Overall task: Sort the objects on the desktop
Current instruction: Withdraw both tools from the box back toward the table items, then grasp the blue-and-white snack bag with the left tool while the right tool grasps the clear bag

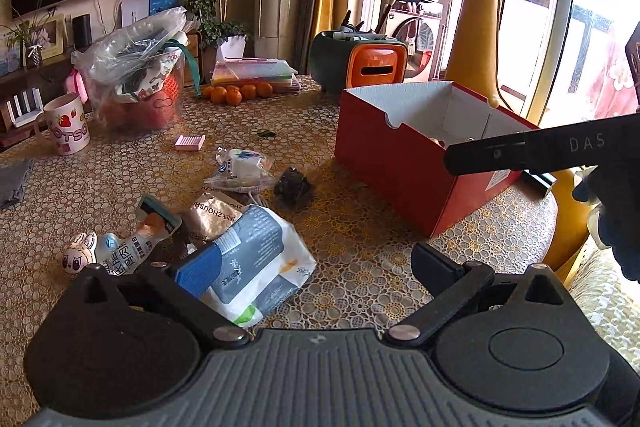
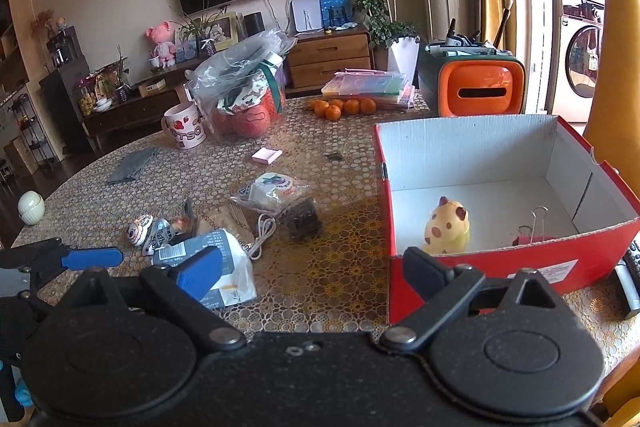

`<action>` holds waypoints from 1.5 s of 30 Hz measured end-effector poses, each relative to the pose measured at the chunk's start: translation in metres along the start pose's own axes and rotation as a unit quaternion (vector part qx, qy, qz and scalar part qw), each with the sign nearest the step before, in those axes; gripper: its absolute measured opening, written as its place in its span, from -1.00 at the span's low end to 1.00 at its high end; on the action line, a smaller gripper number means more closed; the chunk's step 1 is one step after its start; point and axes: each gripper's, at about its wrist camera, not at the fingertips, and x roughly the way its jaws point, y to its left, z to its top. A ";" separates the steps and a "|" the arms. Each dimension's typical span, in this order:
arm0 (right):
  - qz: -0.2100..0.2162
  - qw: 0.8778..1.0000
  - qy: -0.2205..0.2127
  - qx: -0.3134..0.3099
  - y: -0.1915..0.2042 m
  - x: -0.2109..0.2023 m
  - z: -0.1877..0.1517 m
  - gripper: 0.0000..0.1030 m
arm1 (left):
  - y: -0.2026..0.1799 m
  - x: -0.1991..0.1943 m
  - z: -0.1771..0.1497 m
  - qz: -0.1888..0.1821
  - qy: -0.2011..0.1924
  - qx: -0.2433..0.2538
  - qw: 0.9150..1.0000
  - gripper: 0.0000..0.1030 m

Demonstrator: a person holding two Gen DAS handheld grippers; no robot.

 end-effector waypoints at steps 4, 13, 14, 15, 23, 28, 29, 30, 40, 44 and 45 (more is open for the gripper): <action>0.002 1.000 0.006 -0.005 0.006 0.012 0.003 0.88 | 0.006 0.004 -0.003 0.007 0.000 0.006 1.000 0.97; 0.013 0.999 0.025 -0.023 0.021 0.049 0.008 0.88 | 0.026 0.023 -0.012 0.013 0.019 -0.004 1.000 0.97; 0.015 0.999 0.028 -0.024 0.022 0.054 0.009 0.88 | 0.028 0.025 -0.013 0.015 0.019 -0.006 1.000 0.97; 0.017 0.999 0.031 -0.027 0.025 0.059 0.009 0.88 | 0.030 0.027 -0.013 0.016 0.020 -0.008 1.000 0.97; 0.020 0.997 0.052 -0.045 0.034 0.099 0.014 0.88 | 0.049 0.049 -0.016 0.023 0.032 -0.034 0.999 0.97; 0.017 0.996 0.068 -0.051 0.034 0.127 0.018 0.88 | 0.056 0.059 -0.018 0.023 0.038 -0.041 0.998 0.97; 0.016 0.996 0.072 -0.055 0.034 0.132 0.019 0.87 | 0.057 0.061 -0.019 0.023 0.040 -0.041 0.998 0.97; 0.016 0.995 0.076 -0.060 0.034 0.139 0.019 0.87 | 0.057 0.063 -0.019 0.024 0.041 -0.041 0.998 0.97; -0.009 0.991 0.105 -0.077 0.027 0.185 0.020 0.76 | 0.063 0.076 -0.024 0.027 0.047 -0.045 0.997 0.97; -0.015 0.992 0.111 -0.065 0.021 0.196 0.021 0.71 | 0.065 0.080 -0.026 0.025 0.050 -0.049 0.997 0.95; -0.015 0.991 0.114 -0.063 0.020 0.199 0.021 0.69 | 0.065 0.081 -0.026 0.025 0.050 -0.049 0.997 0.95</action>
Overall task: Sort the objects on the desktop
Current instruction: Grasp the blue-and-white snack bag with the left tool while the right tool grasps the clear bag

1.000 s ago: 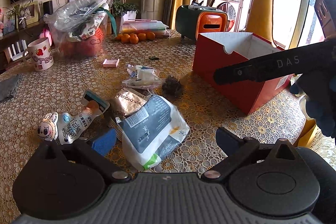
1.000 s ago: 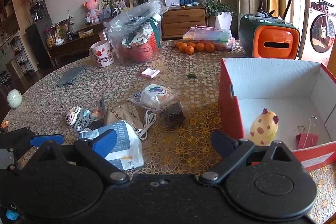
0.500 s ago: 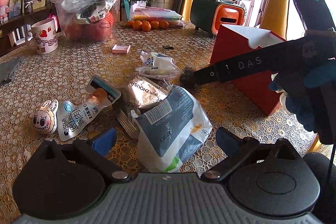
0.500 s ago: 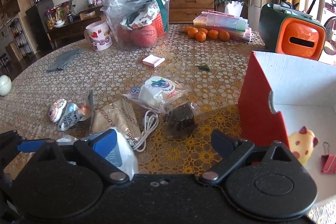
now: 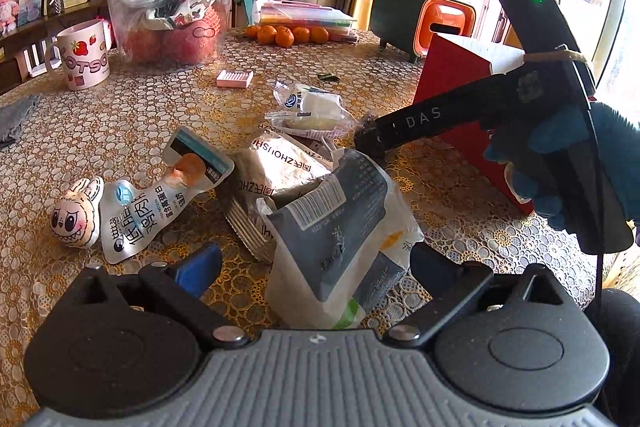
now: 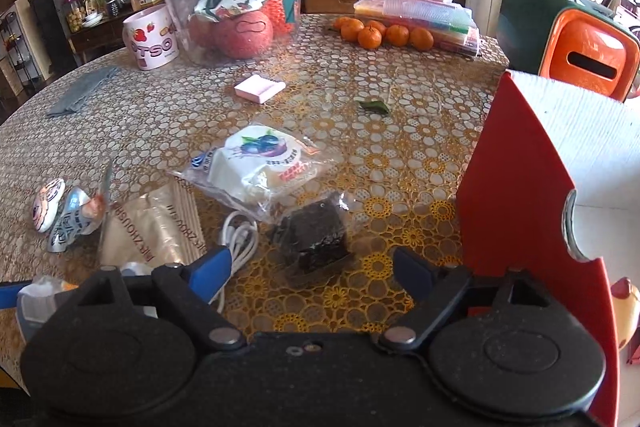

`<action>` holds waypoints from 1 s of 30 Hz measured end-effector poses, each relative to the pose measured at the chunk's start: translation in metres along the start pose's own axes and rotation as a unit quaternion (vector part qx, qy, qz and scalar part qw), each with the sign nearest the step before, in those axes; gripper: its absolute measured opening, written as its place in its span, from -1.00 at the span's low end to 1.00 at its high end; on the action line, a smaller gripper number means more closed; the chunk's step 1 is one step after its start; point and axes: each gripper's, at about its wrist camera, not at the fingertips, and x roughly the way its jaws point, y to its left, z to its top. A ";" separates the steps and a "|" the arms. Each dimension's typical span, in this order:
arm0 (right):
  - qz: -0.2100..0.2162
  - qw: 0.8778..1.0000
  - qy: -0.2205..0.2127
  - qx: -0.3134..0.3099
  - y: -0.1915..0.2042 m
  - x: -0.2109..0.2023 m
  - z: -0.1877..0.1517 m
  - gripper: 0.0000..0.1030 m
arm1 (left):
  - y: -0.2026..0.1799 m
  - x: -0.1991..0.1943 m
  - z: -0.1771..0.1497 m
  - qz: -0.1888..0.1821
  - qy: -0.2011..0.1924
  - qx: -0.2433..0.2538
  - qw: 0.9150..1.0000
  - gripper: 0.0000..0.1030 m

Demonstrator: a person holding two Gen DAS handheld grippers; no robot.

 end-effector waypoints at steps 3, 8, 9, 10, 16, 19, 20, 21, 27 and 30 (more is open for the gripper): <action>-0.004 1.000 0.005 0.000 -0.002 0.006 0.001 0.64 | -0.001 0.002 -0.001 0.002 0.000 0.002 1.000 0.95; -0.010 1.000 0.006 0.002 -0.006 0.013 0.004 0.56 | -0.002 0.004 -0.001 0.003 -0.002 0.005 1.000 0.82; -0.010 1.000 0.006 0.005 -0.007 0.014 0.005 0.54 | -0.002 0.004 -0.001 0.004 -0.002 0.007 1.000 0.77; -0.011 1.000 0.007 0.007 -0.007 0.015 0.005 0.52 | -0.003 0.004 -0.001 0.004 -0.002 0.009 1.000 0.72; -0.013 1.000 0.015 0.008 -0.008 0.021 0.004 0.44 | -0.008 0.006 -0.004 0.003 0.003 0.022 1.000 0.45; -0.015 1.000 0.014 0.004 -0.007 0.022 0.004 0.43 | -0.010 0.006 -0.006 0.004 0.004 0.026 1.000 0.35; -0.015 1.000 0.014 0.004 -0.007 0.022 0.005 0.42 | -0.010 0.006 -0.006 0.004 0.005 0.025 1.000 0.32; -0.015 1.000 0.013 0.004 -0.006 0.022 0.005 0.39 | -0.009 0.006 -0.006 0.004 0.006 0.024 1.000 0.25; -0.019 1.000 0.010 -0.002 -0.004 0.022 0.006 0.23 | -0.010 0.006 -0.006 0.009 0.007 0.024 1.000 0.04; -0.023 1.000 0.007 -0.003 -0.003 0.020 0.006 0.19 | -0.008 0.004 -0.005 0.007 0.006 0.019 1.000 -0.15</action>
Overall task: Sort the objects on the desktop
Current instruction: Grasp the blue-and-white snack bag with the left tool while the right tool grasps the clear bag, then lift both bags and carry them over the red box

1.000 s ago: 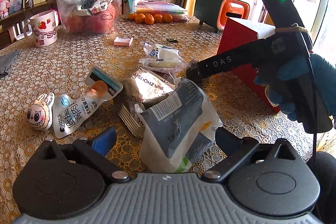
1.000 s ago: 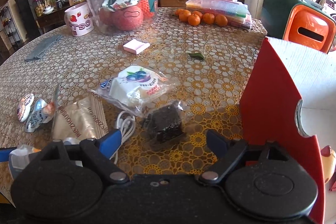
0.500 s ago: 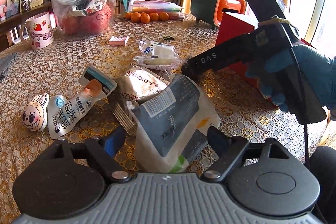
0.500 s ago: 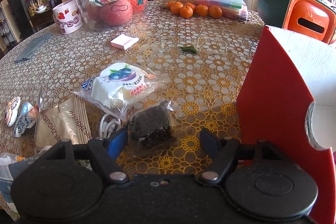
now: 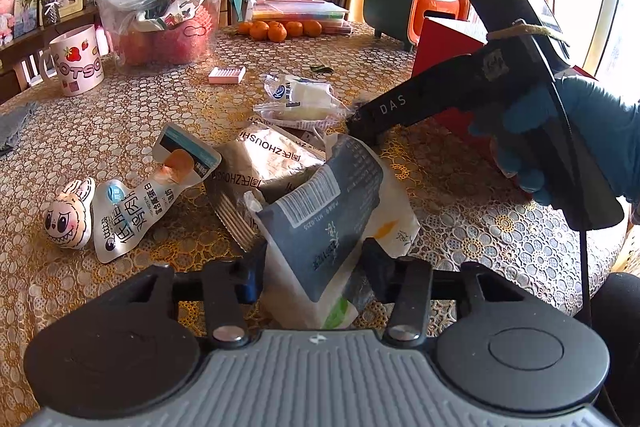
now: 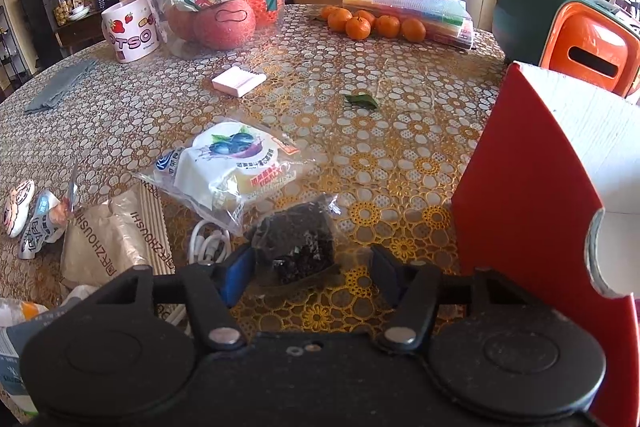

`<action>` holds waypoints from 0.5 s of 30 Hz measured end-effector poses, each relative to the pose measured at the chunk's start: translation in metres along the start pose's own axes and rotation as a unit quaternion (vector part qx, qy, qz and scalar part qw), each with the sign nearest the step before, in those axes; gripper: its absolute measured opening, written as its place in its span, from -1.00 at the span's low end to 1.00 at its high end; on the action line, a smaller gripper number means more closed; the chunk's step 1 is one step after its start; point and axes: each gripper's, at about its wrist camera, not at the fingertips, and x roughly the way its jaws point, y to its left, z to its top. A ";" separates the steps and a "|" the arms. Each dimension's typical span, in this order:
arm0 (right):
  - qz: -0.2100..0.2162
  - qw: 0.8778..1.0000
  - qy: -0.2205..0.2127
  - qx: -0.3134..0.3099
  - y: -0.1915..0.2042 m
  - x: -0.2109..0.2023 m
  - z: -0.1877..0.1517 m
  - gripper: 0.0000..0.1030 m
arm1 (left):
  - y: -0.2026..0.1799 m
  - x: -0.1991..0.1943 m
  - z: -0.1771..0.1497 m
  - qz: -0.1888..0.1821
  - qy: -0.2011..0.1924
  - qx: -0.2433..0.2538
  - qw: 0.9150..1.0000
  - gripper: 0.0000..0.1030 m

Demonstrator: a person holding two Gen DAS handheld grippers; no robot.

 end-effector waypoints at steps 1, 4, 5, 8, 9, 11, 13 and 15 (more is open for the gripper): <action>0.000 1.000 -0.002 0.000 0.000 -0.001 0.000 0.07 | 0.000 0.000 0.000 -0.002 0.001 -0.002 1.000 -0.21; 0.004 1.000 -0.001 0.004 -0.001 -0.004 -0.002 -0.19 | 0.000 -0.001 0.001 -0.002 0.002 -0.005 1.000 -0.30; 0.003 1.000 -0.001 0.004 -0.001 -0.006 -0.003 -0.22 | 0.000 -0.002 0.001 -0.002 0.002 -0.007 1.000 -0.32; 0.002 1.000 -0.004 0.002 -0.001 -0.012 -0.007 -0.37 | 0.000 -0.004 0.001 -0.003 0.001 -0.015 1.000 -0.39; 0.001 1.000 -0.006 0.001 0.000 -0.014 -0.007 -0.45 | 0.000 -0.004 0.001 -0.004 0.002 -0.018 1.000 -0.40; 0.000 1.000 -0.010 0.000 0.000 -0.020 -0.009 -0.59 | 0.000 -0.005 0.001 -0.005 0.004 -0.024 1.000 -0.40; 0.000 1.000 -0.013 0.001 0.001 -0.025 -0.011 -0.60 | 0.001 -0.006 0.001 -0.004 0.005 -0.030 1.000 -0.43; -0.004 1.000 -0.015 -0.003 0.001 -0.030 -0.013 -0.65 | 0.000 -0.008 0.000 -0.005 0.004 -0.035 0.999 -0.46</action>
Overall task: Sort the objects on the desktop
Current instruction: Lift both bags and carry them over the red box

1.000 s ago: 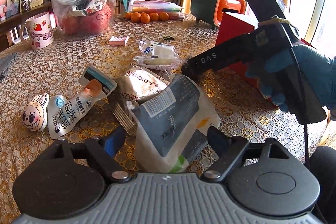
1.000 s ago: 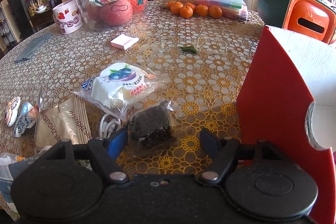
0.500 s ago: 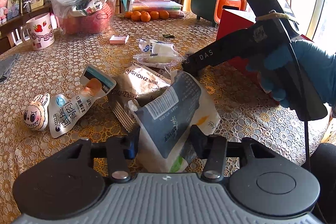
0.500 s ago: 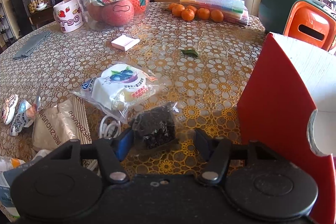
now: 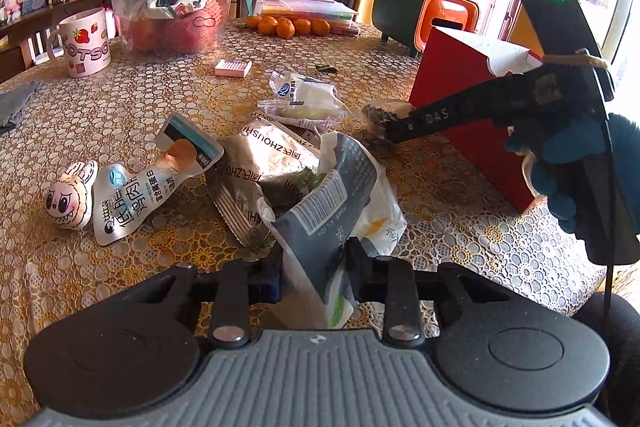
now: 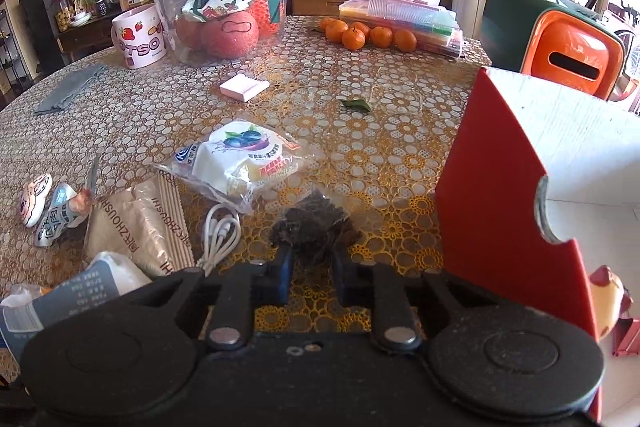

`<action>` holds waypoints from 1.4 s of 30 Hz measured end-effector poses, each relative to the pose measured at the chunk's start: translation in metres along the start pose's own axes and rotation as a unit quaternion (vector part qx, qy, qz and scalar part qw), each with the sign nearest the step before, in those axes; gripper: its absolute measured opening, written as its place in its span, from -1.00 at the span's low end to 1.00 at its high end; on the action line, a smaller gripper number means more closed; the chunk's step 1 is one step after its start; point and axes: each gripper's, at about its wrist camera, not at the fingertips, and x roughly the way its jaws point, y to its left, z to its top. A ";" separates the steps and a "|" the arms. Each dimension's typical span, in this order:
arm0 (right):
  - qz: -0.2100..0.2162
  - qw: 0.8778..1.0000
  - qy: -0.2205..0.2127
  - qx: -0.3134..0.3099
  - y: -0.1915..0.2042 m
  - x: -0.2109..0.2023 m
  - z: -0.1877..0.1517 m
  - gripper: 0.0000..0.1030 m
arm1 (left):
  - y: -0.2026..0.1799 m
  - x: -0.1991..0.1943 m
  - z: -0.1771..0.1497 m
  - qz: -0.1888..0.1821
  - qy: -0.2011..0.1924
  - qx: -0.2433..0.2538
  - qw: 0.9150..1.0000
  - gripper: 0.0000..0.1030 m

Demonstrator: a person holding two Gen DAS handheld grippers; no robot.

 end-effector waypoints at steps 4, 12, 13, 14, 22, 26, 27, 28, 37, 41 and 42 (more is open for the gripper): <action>0.003 1.000 -0.008 0.008 -0.001 -0.013 -0.004 -0.72 | -0.003 -0.005 -0.001 0.001 -0.001 -0.003 1.000 -0.51; 0.023 0.999 -0.028 0.004 0.003 -0.051 -0.016 -0.79 | -0.007 -0.020 -0.001 0.004 -0.010 -0.018 1.000 -0.54; 0.024 0.999 -0.029 0.005 0.002 -0.055 -0.018 -0.79 | -0.007 -0.022 -0.001 0.005 -0.011 -0.020 1.000 -0.54; 0.024 0.999 -0.030 0.008 0.002 -0.059 -0.019 -0.80 | -0.008 -0.024 -0.001 0.004 -0.012 -0.022 1.000 -0.54; 0.043 0.998 -0.045 0.022 -0.003 -0.098 -0.032 -0.80 | -0.019 -0.046 0.005 0.000 -0.027 -0.022 0.999 -0.54; 0.049 0.997 -0.051 0.022 -0.006 -0.120 -0.037 -0.80 | -0.028 -0.058 0.010 -0.007 -0.032 -0.022 0.999 -0.54; 0.050 0.997 -0.052 0.023 -0.007 -0.126 -0.039 -0.80 | -0.031 -0.061 0.011 -0.010 -0.034 -0.021 0.999 -0.54; 0.052 0.997 -0.054 0.025 -0.009 -0.132 -0.040 -0.80 | -0.034 -0.064 0.012 -0.011 -0.035 -0.020 0.999 -0.54; 0.063 0.995 -0.077 0.029 -0.025 -0.183 -0.054 -0.80 | -0.064 -0.085 0.027 -0.028 -0.054 0.001 0.998 -0.54; 0.060 0.993 -0.091 0.033 -0.039 -0.204 -0.059 -0.80 | -0.080 -0.089 0.036 -0.034 -0.063 0.015 0.997 -0.54; 0.058 0.993 -0.095 0.034 -0.042 -0.208 -0.060 -0.80 | -0.084 -0.089 0.038 -0.035 -0.066 0.018 0.997 -0.54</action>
